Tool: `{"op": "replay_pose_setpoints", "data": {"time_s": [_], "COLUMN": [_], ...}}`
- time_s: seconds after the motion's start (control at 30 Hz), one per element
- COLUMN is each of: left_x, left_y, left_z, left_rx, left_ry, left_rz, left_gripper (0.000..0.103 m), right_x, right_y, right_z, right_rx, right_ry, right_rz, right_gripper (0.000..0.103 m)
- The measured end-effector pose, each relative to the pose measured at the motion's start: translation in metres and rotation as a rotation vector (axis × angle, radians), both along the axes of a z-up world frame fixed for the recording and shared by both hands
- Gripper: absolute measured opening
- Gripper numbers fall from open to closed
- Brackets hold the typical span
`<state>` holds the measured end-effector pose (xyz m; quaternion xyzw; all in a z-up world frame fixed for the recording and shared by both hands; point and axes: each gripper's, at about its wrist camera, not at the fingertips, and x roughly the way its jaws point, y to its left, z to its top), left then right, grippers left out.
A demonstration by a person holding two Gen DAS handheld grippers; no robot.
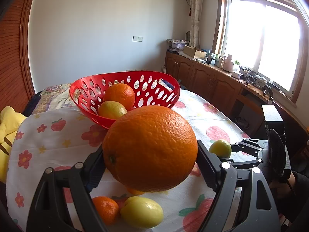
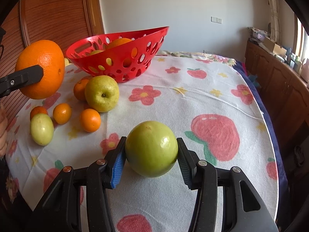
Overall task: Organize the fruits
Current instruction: 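Lift the orange with the left tool while the right tool carries the green fruit to the basket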
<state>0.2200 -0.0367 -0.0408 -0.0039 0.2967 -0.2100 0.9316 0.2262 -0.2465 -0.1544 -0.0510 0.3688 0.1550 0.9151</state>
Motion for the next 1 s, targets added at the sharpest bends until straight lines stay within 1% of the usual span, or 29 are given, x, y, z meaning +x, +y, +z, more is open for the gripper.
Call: {"op": "replay_pose_setpoints", "data": {"time_s": [0.17,0.33,0.5,0.6,0.73,1.0], "left_x": [-0.002,-0.006,-0.001,0.005,0.022,0.051], "left_y": [0.002,0.002,0.002,0.005,0.008,0.013], "left_z": [0.004,0.016,0.029,0.036,0.044,0.047], "left_rx": [-0.006,-0.003,-0.001,0.000,-0.003,0.006], "left_ry": [-0.012,-0.044,-0.076,-0.096,-0.112,-0.119], "left_rz": [0.012,0.009,0.001,-0.001,-0.001,-0.002], "left_gripper": [0.083,0.083,0.083,0.083,0.083,0.083], "right_x": [0.000,0.000,0.005,0.010,0.023,0.059], "right_y": [0.000,0.003,0.008,0.011,0.019,0.037], "right_z": [0.000,0.002,0.009,0.023,0.049,0.091], "right_rx": [0.005,-0.007,0.009,0.017,0.021,-0.003], "right_ry": [0.003,0.008,-0.003,-0.027,-0.082,-0.171], "right_rz": [-0.009,0.004,0.013,0.028,0.047,0.090], "right_gripper": [0.050,0.050,0.050,0.050,0.050,0.050]}}
